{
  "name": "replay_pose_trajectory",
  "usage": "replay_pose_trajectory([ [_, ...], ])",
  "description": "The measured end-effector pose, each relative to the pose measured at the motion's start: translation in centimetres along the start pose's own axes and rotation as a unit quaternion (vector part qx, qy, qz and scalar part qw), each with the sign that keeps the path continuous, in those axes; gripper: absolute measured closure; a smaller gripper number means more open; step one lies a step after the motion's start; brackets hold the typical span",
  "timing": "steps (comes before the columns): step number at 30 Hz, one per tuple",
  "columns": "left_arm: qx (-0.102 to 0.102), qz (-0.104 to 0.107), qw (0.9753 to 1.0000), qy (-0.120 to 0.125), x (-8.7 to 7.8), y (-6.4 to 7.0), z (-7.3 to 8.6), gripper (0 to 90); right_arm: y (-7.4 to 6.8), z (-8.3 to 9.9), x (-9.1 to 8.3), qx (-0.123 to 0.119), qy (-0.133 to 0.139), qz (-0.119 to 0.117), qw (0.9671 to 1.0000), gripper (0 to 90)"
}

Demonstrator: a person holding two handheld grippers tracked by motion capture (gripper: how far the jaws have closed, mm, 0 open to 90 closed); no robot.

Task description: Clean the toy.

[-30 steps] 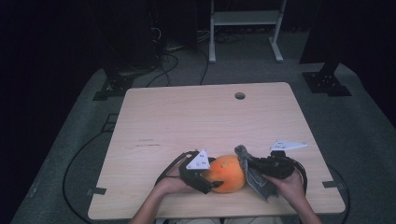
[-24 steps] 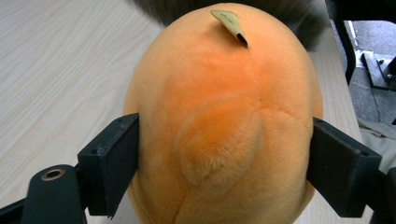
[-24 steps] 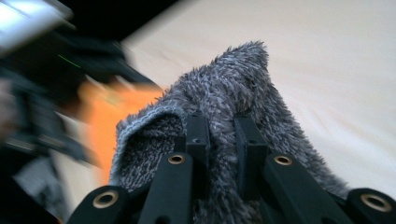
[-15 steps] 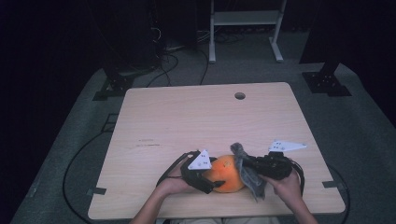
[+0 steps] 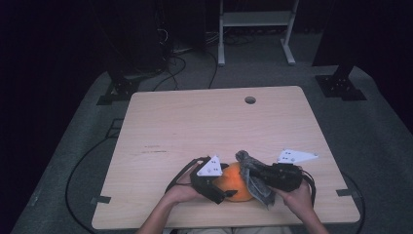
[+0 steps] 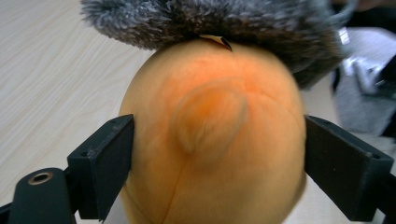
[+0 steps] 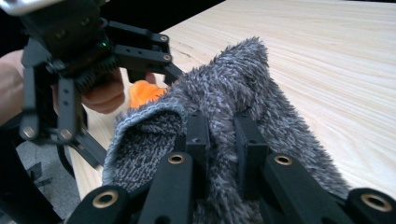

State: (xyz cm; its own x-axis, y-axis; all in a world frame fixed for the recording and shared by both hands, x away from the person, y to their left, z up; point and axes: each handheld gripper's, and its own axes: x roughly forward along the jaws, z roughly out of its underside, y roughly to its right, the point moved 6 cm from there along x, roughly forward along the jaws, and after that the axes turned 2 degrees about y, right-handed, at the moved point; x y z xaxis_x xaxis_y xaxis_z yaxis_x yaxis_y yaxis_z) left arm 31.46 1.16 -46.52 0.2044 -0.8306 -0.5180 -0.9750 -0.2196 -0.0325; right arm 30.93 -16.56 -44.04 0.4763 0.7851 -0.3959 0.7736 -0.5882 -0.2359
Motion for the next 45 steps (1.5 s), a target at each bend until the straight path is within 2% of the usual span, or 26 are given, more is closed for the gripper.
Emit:
replay_pose_trajectory([
  [2, 0.005, -0.003, 1.0, 0.001, 0.1, 0.1, 0.0, 17.9, 0.5, 0.2, -0.2, -0.01, -0.01, 0.017, 0.9998, 77.6],
  [3, 0.007, -0.007, 0.9999, 0.001, 0.1, 0.1, -0.1, 20.0, 1.1, 0.4, -0.2, -0.002, -0.012, 0.023, 0.9997, 77.6],
  [5, 0.005, -0.014, 0.9999, 0.002, 0.1, 0.0, -0.1, 22.6, 2.4, 0.9, -0.5, 0.013, -0.026, 0.056, 0.998, 77.7],
  [6, 0.006, -0.017, 0.9998, 0.004, 0.1, 0.0, -0.2, 24.1, 2.8, 1.0, -0.8, 0.02, -0.027, 0.064, 0.9974, 77.7],
  [8, 0.008, -0.022, 0.9997, 0.006, 0.3, 0.1, -0.3, 25.9, 2.5, 0.3, -1.4, 0.03, -0.001, 0.048, 0.9984, 77.7],
  [9, 0.009, -0.023, 0.9997, 0.007, 0.4, 0.1, -0.4, 26.5, 1.8, -0.3, -1.7, 0.027, 0.017, 0.029, 0.9991, 77.7],
  [11, 0.012, -0.025, 0.9996, 0.007, 0.5, 0.2, -0.6, 26.6, 0.1, -1.4, -1.7, 0.005, 0.031, 0.004, 0.9995, 77.7],
  [13, 0.015, -0.025, 0.9996, 0.005, 0.5, 0.3, -0.6, 26.5, -1.3, -1.6, -1.0, -0.024, 0.018, -0.001, 0.9996, 77.7],
  [15, 0.017, -0.014, 0.9998, 0.001, 0.4, 0.4, -0.5, 22.5, -1.7, -1.0, 0.0, -0.041, -0.006, 0.009, 0.9991, 77.7],
  [17, 0.007, -0.004, 0.9999, 0.008, 0.2, 0.3, -0.4, 14.6, -1.6, -0.7, 0.2, -0.031, -0.005, -0.004, 0.9995, 77.7],
  [19, 0.005, 0.002, 0.9999, 0.011, 0.2, 0.2, -0.4, 11.8, -1.5, -0.6, 0.1, -0.035, -0.006, -0.002, 0.9994, 77.7],
  [22, 0.01, 0.003, 0.9999, 0.01, 0.2, 0.3, -0.3, 11.5, -1.4, -0.6, 0.1, -0.035, -0.008, -0.003, 0.9993, 77.7],
  [30, 0.003, 0.01, 0.9998, 0.019, -0.1, 0.0, -0.2, 10.6, -0.1, -0.2, -0.4, -0.026, -0.015, 0.012, 0.9995, 77.7],
  [34, -0.006, 0.009, 0.9997, 0.023, -0.5, -0.2, -0.1, 9.1, 0.1, -0.1, -0.5, -0.026, -0.016, 0.016, 0.9994, 77.7],
  [36, -0.012, 0.008, 0.9997, 0.021, -0.6, -0.4, 0.0, 8.8, 0.2, 0.0, -0.6, -0.025, -0.018, 0.019, 0.9994, 77.7],
  [40, -0.001, 0.005, 1.0, -0.001, 0.0, -0.3, 0.6, 8.2, 0.7, 0.1, -0.7, -0.013, -0.015, 0.017, 0.9997, 77.7],
  [42, 0.001, 0.005, 1.0, -0.005, 0.2, -0.3, 0.7, 8.5, 0.8, 0.1, -0.7, -0.011, -0.016, 0.013, 0.9997, 77.7],
  [43, 0.001, 0.002, 1.0, 0.001, 0.1, -0.4, 0.7, 10.5, 0.8, 0.2, -0.7, -0.01, -0.016, 0.015, 0.9997, 77.7],
  [45, 0.002, -0.004, 0.9999, 0.012, 0.0, -0.4, 0.7, 19.2, 0.9, 0.1, -0.7, -0.009, -0.015, 0.015, 0.9997, 77.7],
])
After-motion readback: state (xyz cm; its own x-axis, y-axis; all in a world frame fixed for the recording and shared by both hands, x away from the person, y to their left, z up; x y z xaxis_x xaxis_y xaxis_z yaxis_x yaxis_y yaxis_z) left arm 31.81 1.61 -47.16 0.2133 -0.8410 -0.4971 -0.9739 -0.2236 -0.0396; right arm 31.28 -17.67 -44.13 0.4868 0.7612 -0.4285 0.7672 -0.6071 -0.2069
